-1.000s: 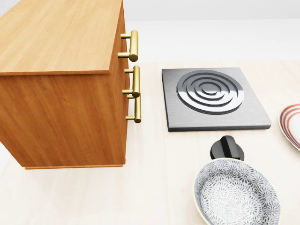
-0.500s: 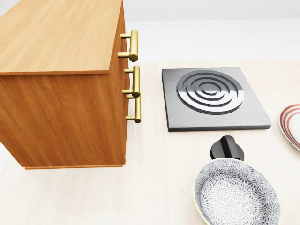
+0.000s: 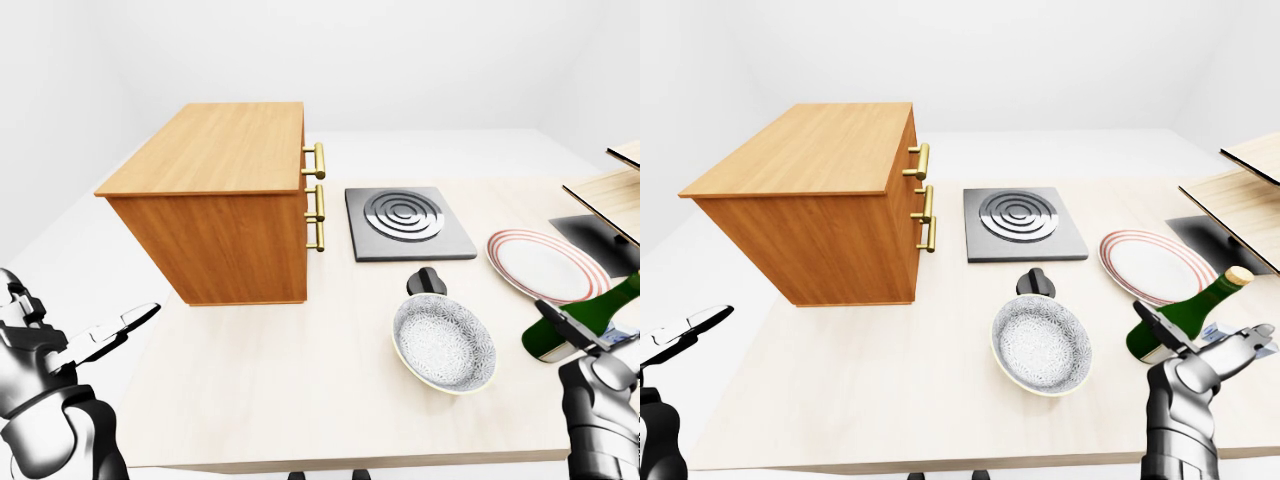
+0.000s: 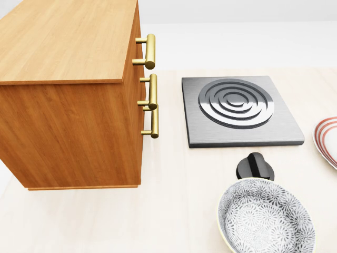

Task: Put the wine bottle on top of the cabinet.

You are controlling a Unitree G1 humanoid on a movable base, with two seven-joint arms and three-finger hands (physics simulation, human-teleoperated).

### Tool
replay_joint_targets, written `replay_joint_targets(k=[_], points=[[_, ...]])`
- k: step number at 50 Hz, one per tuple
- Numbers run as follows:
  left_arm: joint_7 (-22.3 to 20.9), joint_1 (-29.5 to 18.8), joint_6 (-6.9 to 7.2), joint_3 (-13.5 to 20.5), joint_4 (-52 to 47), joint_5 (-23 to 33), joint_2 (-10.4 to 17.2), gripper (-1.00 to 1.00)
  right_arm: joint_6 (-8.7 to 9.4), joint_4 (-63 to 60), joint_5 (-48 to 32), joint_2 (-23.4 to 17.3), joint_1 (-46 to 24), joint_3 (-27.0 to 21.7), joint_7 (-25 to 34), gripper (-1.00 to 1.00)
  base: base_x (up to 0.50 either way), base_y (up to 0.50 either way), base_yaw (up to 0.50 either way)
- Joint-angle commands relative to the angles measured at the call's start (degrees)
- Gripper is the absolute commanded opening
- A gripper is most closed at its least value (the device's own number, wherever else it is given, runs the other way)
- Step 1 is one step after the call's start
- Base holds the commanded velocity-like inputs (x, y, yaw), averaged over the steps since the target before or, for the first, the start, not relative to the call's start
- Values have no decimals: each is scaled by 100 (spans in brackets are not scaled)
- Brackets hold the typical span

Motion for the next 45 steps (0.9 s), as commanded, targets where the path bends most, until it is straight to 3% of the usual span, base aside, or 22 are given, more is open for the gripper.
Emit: replay_joint_targets(k=[1,45], points=[[-1,9,0,-1,-2,8,-8,100,-274,849,58,-243,-307,234,0,100,0,0,0],[22,-6,0,-65,59,55,-3,100,-274,2437,237,-676,-1006,742,0,100,0,0,0]])
